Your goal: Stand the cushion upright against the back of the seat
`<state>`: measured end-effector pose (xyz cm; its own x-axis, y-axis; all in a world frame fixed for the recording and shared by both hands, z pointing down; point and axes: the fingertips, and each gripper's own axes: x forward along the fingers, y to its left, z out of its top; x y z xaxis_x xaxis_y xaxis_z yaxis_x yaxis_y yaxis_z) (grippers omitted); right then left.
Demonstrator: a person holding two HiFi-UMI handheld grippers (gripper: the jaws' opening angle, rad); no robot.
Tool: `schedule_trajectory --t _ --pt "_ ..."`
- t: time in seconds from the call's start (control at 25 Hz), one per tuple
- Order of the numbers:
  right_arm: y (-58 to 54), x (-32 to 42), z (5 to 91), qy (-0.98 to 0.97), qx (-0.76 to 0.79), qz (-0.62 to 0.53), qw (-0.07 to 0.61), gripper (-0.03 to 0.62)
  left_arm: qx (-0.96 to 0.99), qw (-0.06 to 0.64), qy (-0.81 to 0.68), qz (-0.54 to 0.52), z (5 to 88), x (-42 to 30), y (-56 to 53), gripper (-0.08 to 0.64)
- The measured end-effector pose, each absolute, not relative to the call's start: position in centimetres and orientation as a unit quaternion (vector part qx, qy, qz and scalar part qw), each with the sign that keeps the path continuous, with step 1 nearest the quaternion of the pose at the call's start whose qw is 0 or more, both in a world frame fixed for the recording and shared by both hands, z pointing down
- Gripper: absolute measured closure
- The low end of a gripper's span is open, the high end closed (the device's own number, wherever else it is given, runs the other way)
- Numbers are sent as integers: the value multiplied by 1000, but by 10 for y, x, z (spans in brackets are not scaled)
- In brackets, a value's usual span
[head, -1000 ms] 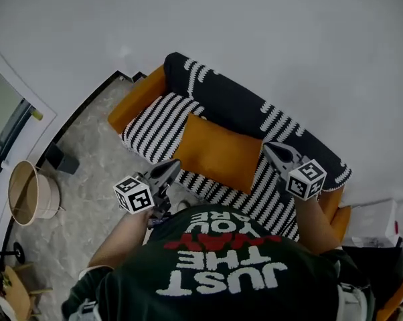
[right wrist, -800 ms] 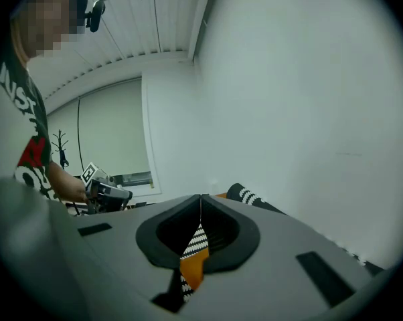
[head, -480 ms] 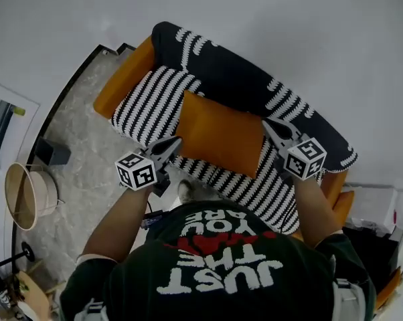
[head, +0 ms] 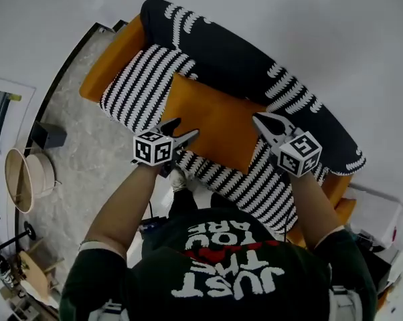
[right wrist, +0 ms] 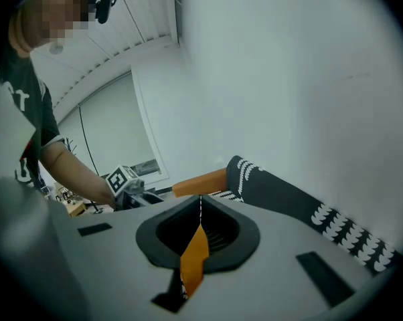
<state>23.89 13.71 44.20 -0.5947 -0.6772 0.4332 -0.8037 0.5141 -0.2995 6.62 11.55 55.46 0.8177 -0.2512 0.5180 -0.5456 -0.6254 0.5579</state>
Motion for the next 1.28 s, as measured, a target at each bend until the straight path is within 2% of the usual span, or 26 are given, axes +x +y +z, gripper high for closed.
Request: schedule_trajectory --t 0.24,0.48,1.04,1.28 --pt "142 275 500 -854 426 268 129 566 826 360 -264 343 680 117 106 98" --pt "152 287 549 -844 425 303 123 566 778 362 -292 423 770 128 92 -5" --pt "194 324 665 -811 426 383 117 566 701 335 -328 538 903 131 94 -17" --pt "193 328 687 -796 431 407 123 566 703 338 -331 531 913 128 84 -9"
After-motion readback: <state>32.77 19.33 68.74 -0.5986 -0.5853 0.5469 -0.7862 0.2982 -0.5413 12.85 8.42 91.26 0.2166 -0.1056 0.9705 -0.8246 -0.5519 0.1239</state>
